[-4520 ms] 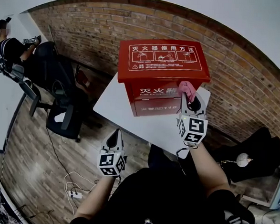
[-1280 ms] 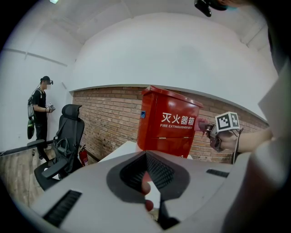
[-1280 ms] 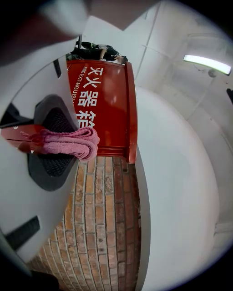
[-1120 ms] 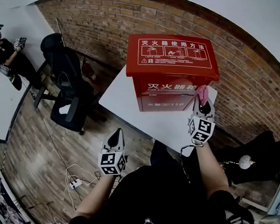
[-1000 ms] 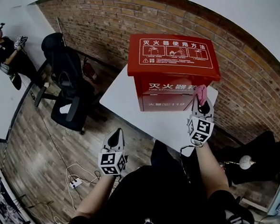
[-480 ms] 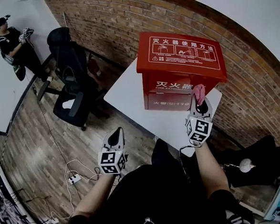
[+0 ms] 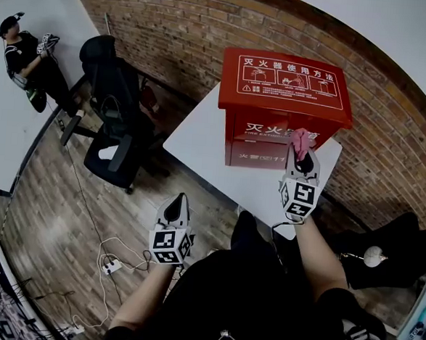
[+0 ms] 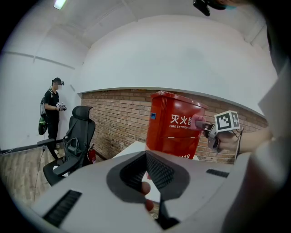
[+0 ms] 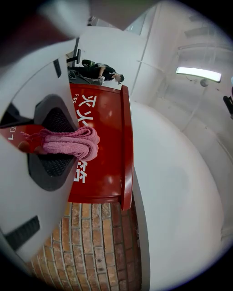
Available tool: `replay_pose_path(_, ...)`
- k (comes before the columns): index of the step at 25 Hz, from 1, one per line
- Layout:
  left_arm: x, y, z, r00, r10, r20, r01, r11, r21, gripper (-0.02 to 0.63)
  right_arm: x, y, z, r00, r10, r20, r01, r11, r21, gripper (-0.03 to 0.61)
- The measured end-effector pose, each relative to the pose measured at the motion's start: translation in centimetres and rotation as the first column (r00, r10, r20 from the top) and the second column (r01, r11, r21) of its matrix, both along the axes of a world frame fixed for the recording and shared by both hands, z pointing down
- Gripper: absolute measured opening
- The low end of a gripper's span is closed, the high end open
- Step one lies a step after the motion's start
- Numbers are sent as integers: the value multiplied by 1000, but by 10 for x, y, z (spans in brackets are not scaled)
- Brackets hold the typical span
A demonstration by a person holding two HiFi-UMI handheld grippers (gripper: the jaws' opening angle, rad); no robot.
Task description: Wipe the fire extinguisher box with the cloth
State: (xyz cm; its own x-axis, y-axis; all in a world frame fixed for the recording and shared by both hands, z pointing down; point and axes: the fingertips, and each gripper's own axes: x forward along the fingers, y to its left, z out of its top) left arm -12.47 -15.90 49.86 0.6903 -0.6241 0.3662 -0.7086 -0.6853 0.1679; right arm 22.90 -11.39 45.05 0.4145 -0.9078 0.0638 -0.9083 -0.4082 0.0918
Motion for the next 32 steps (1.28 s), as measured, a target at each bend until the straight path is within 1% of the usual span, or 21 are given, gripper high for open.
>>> replay_pose_path(7, -12, 2, 1, 1000, -28, 5, 28, 1000, 0, 28, -19, -14, 0, 999, -44, 10, 43, 999, 10, 110)
replay_pose_path(19, -31, 6, -1, 997, -80, 9, 80, 997, 4, 28, -37, -27, 0, 996, -87, 24, 87, 996, 18, 110)
replay_pose_path(32, -51, 12, 0, 991, -133, 4, 133, 991, 2, 28, -68, -48, 3, 985, -167, 36, 167, 986, 10, 110)
